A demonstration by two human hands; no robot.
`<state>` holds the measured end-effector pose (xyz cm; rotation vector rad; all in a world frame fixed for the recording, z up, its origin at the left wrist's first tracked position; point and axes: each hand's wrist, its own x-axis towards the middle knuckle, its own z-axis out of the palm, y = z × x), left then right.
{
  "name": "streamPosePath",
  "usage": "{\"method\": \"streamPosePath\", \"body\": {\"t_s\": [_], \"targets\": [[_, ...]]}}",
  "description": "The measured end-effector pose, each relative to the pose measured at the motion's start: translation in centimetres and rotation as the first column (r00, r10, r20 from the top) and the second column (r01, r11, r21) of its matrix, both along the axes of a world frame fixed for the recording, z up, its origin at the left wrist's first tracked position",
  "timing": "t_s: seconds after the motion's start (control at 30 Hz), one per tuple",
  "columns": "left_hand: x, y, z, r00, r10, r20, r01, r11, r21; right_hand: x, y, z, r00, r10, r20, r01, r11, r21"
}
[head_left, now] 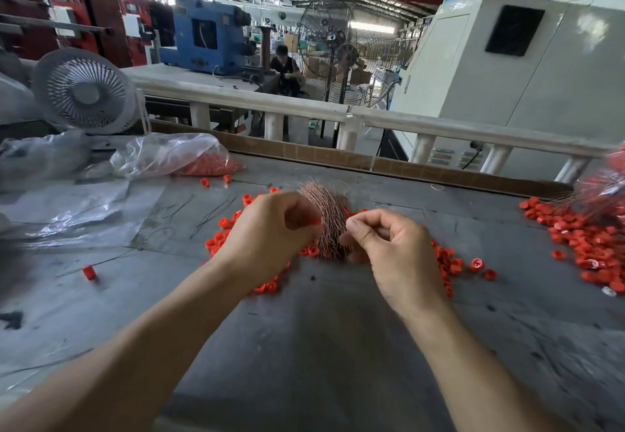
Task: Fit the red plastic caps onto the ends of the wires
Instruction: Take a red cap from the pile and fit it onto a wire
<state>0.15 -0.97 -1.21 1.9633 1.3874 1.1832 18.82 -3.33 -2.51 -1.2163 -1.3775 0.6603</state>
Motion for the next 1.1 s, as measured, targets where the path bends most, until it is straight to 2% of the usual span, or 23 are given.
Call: {"method": "streamPosePath", "body": {"t_s": [0.07,0.13,0.2,0.3,0.47,1.1], "targets": [[0.3,-0.4,0.5,0.961,-0.106,0.256,0.128,0.989,-0.07,-0.1,-0.1,0.2,0.999,0.022,-0.031,-0.021,0.999,0.032],[0.6,-0.7,0.8,0.849,-0.184,0.495,0.276,0.954,-0.118,-0.2,-0.2,0.4,0.999,0.038,-0.036,-0.035,0.997,0.066],[0.8,-1.0,1.0,0.752,-0.205,0.627,0.368,0.919,-0.141,-0.4,-0.4,0.5,0.998,0.051,-0.029,-0.048,0.993,0.107],[1.0,-1.1,1.1,0.656,-0.207,0.726,0.433,0.891,-0.137,-0.6,-0.9,0.9,0.997,0.078,-0.012,-0.075,0.981,0.178],[1.1,-1.0,1.1,0.589,-0.194,0.785,0.426,0.9,-0.098,-1.0,-1.3,1.4,0.995,0.094,-0.014,-0.088,0.968,0.237],[1.5,-1.3,0.9,0.606,-0.246,0.757,0.452,0.889,-0.073,-1.2,-1.5,1.5,0.998,0.033,0.046,-0.044,0.959,0.279]]}}
